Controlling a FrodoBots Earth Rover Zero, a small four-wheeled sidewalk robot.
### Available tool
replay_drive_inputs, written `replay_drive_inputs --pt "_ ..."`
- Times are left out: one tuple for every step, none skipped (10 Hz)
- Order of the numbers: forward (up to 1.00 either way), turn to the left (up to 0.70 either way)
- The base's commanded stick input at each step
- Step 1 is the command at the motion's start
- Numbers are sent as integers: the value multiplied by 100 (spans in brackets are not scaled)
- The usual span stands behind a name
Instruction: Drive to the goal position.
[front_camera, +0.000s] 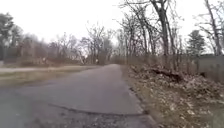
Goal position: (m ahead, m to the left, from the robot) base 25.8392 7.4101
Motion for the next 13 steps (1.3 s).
replay_drive_inputs --pt "100 0" --pt "100 0" --pt "100 0" --pt "100 0" --pt "100 0" --pt "100 0" --pt "100 0" --pt "100 0" --pt "100 0" --pt "100 0" --pt "100 0" --pt "100 0" --pt "100 0"
